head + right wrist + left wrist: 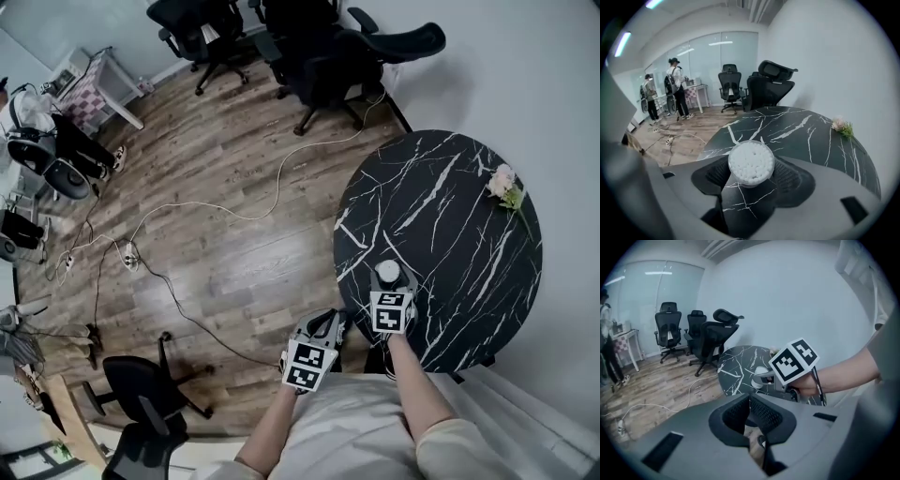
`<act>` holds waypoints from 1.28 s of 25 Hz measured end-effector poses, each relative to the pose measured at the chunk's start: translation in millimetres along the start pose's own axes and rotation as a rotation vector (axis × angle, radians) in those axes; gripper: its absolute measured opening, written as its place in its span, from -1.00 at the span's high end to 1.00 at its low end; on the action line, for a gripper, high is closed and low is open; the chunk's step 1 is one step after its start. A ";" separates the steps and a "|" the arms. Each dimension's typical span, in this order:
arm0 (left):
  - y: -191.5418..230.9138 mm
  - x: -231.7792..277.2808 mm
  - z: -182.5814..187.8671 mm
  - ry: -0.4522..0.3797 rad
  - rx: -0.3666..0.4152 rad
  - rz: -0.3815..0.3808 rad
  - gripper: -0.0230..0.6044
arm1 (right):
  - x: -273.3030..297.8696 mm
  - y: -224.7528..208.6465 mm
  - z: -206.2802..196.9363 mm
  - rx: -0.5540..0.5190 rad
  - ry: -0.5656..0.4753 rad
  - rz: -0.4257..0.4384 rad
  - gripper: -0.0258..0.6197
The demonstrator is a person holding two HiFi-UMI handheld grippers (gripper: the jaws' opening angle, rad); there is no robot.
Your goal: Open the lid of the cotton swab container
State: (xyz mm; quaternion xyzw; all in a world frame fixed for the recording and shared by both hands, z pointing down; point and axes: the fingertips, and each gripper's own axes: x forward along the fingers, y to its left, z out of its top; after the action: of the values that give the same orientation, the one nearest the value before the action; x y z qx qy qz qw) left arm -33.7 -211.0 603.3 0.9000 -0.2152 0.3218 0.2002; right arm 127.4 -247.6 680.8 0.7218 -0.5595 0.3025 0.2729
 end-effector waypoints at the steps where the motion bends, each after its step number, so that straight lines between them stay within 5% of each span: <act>1: -1.5 -0.1 0.0 -0.001 -0.001 0.009 0.85 | -4.4 1.0 4.6 -0.022 -0.019 0.031 0.01; 5: -21.8 0.2 22.7 -0.081 -0.002 -0.007 0.85 | -40.1 2.1 24.0 -0.093 -0.092 0.205 0.01; 14: -121.5 18.5 83.7 -0.207 0.198 -0.086 0.84 | -182.0 -44.4 65.3 -0.197 -0.201 0.658 0.01; 15: -136.5 22.9 83.3 -0.202 0.221 -0.107 0.72 | -195.7 -48.5 65.5 -0.212 -0.208 0.695 0.01; 16: -153.0 27.9 80.7 -0.195 0.248 -0.137 0.30 | -207.3 -52.9 63.2 -0.230 -0.213 0.719 0.01; 17: -169.1 33.5 77.5 -0.193 0.281 -0.164 0.13 | -216.3 -57.6 59.5 -0.253 -0.216 0.734 0.01; 21: -213.0 50.1 82.0 -0.230 0.374 -0.207 0.07 | -243.4 -68.8 44.8 -0.345 -0.225 0.816 0.01; 32: -295.8 38.2 92.8 -0.305 0.409 -0.190 0.06 | -311.3 -74.9 2.6 -0.626 -0.233 0.993 0.01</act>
State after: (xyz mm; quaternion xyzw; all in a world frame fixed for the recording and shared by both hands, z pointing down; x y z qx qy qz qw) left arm 191.5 -22.5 497.0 0.9760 -0.0879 0.1990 0.0086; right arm 141.2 -32.7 444.0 0.2876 -0.9188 0.1334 0.2352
